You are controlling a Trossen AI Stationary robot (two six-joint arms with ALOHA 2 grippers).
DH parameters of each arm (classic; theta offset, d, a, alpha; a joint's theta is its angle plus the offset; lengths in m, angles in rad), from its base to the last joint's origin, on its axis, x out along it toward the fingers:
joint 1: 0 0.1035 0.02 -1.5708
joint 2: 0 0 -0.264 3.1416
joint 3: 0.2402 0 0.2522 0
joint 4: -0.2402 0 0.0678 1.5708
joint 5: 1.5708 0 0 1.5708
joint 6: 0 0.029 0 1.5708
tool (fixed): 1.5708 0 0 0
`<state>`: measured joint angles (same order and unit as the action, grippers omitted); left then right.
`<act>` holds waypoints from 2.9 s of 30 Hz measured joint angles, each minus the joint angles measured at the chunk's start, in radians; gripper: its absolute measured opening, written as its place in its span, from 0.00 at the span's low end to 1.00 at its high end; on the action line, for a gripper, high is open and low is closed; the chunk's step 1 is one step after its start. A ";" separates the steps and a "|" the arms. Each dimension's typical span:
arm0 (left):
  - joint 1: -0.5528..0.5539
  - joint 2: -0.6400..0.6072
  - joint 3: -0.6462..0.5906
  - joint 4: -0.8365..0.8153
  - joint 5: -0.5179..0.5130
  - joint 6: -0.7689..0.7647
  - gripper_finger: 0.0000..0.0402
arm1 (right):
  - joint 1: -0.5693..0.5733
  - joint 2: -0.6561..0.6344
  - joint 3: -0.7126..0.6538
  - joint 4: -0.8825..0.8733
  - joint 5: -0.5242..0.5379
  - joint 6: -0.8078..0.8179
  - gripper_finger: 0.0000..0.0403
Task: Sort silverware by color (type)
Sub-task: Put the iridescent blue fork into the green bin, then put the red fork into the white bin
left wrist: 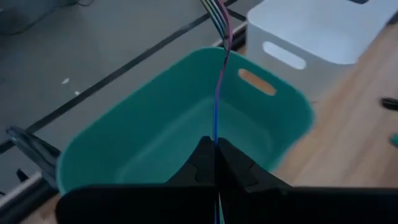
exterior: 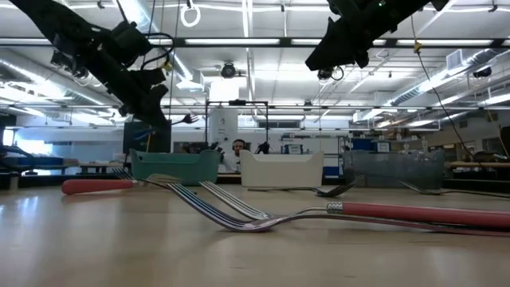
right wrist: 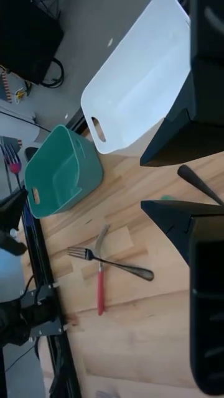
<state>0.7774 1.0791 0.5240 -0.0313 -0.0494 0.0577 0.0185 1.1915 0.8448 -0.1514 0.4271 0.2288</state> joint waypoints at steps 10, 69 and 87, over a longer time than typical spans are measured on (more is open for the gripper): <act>0.016 0.145 0.000 0.134 0.003 0.225 0.01 | 0.018 0.000 0.000 -0.036 -0.002 0.031 0.26; -0.853 0.018 0.153 -0.116 0.007 -0.028 0.23 | 0.320 0.293 0.000 0.265 -0.265 0.118 0.26; -0.893 0.021 0.153 -0.124 0.006 -0.239 0.23 | 0.421 0.503 0.000 0.319 -0.328 0.252 0.32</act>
<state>-0.1154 1.1000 0.6769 -0.1551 -0.0439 -0.1813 0.4394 1.6948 0.8448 0.1680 0.0994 0.4810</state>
